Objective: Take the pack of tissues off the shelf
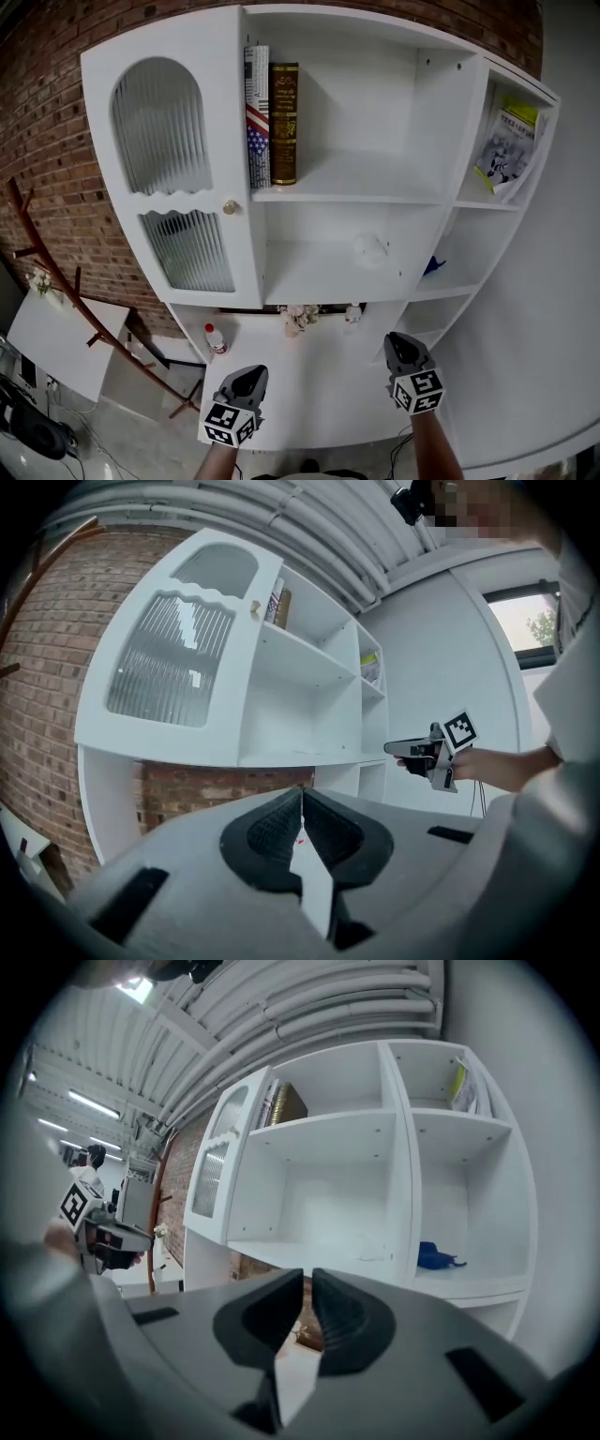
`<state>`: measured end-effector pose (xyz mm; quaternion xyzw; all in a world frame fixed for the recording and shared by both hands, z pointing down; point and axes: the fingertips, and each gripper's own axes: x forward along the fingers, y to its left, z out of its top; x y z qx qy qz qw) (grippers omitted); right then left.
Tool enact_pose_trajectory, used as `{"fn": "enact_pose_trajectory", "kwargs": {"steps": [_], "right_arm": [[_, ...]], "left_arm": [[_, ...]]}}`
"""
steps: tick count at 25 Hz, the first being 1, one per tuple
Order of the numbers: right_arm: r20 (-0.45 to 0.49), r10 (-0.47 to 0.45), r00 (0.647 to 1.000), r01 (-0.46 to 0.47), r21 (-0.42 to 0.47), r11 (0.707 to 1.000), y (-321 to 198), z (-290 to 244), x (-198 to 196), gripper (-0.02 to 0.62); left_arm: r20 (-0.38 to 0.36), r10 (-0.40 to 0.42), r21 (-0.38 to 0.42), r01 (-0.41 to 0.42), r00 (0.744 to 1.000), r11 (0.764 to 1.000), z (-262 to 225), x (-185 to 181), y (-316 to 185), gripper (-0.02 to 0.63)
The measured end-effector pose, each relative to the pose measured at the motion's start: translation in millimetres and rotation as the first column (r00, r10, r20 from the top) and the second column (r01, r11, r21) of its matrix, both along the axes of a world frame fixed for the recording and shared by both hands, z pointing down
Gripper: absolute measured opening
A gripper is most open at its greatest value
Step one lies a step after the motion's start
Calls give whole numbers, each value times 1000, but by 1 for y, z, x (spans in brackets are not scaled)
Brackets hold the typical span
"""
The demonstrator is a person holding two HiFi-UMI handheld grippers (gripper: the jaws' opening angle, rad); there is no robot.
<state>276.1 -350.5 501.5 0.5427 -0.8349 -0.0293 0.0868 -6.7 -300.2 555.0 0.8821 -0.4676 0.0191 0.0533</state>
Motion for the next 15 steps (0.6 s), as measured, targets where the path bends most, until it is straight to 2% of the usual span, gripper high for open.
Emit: {"fn": "enact_pose_trajectory", "kwargs": {"steps": [9, 15], "right_arm": [[-125, -61, 990, 67, 38, 997, -58, -27, 2, 32], [-156, -77, 985, 83, 36, 996, -86, -38, -3, 32]], "left_arm": [[-4, 6, -7, -6, 1000, 1000, -1, 28, -19, 26], [-9, 13, -15, -14, 1000, 1000, -3, 33, -26, 26]]}}
